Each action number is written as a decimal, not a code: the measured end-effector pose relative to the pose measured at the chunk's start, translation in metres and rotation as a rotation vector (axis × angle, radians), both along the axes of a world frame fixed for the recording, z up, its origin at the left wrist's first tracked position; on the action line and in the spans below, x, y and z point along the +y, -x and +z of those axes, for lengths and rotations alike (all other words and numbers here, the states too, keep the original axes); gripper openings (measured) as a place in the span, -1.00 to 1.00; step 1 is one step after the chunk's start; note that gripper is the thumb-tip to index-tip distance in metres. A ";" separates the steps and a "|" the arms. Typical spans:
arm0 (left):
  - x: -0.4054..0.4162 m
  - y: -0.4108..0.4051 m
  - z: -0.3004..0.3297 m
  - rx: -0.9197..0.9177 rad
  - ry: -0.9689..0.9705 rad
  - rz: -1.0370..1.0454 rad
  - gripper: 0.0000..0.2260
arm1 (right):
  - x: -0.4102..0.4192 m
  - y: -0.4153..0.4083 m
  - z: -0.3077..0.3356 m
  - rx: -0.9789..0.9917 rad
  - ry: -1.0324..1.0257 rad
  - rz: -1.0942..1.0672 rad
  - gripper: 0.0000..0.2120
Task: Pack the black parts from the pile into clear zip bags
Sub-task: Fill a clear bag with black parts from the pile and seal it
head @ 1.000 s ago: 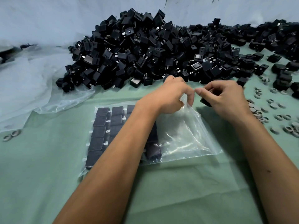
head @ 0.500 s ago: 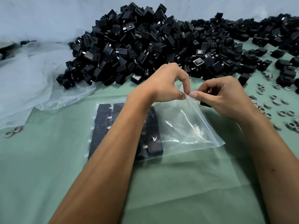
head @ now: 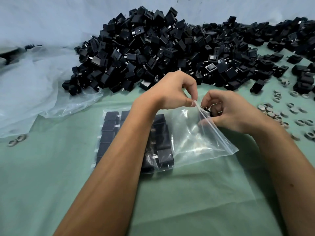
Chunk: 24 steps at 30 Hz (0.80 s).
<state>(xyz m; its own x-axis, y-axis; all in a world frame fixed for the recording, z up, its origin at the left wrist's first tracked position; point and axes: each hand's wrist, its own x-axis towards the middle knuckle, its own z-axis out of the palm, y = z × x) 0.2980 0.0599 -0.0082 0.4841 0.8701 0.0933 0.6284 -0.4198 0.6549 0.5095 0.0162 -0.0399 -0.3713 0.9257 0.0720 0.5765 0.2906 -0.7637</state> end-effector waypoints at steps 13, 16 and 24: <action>0.001 -0.004 0.005 -0.190 -0.126 -0.062 -0.89 | -0.006 0.016 0.004 0.086 -0.053 0.121 -0.64; 0.001 -0.003 0.006 -0.228 -0.090 -0.070 -0.90 | -0.005 0.015 0.003 0.119 -0.048 0.193 -0.59; -0.004 -0.004 0.011 -0.265 0.020 -0.098 -0.91 | -0.002 0.028 -0.011 0.206 0.006 0.255 -0.67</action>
<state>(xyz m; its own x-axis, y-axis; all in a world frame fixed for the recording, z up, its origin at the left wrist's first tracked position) 0.3020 0.0558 0.0025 0.5266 0.8235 0.2108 0.3910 -0.4549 0.8001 0.4811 0.0142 -0.0505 -0.5694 0.8053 0.1651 0.3184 0.4013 -0.8588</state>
